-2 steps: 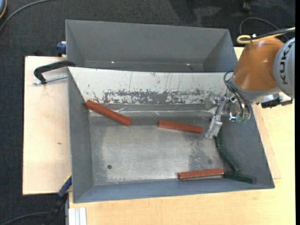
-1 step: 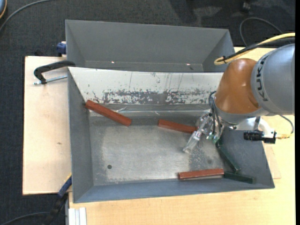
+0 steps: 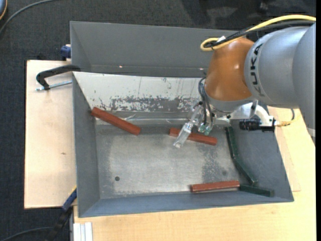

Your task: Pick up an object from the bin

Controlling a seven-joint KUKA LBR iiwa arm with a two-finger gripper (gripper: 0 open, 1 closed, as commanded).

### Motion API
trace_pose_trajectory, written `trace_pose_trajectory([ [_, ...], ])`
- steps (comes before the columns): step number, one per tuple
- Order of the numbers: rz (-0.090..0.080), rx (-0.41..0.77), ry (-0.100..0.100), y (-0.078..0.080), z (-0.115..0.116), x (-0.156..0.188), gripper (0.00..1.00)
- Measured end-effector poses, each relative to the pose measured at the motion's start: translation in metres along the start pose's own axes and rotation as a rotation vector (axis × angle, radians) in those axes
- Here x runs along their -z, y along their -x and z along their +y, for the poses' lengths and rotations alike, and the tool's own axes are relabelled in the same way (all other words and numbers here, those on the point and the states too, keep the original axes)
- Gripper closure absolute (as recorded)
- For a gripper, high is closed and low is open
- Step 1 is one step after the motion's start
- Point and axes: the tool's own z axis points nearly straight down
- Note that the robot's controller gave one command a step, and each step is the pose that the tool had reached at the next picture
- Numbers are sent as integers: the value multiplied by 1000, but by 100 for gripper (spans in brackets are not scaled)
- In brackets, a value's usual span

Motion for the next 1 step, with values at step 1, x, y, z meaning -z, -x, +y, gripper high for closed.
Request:
trace_pose_trajectory([
  [1,4,-435,-10,6,4,-32,0],
])
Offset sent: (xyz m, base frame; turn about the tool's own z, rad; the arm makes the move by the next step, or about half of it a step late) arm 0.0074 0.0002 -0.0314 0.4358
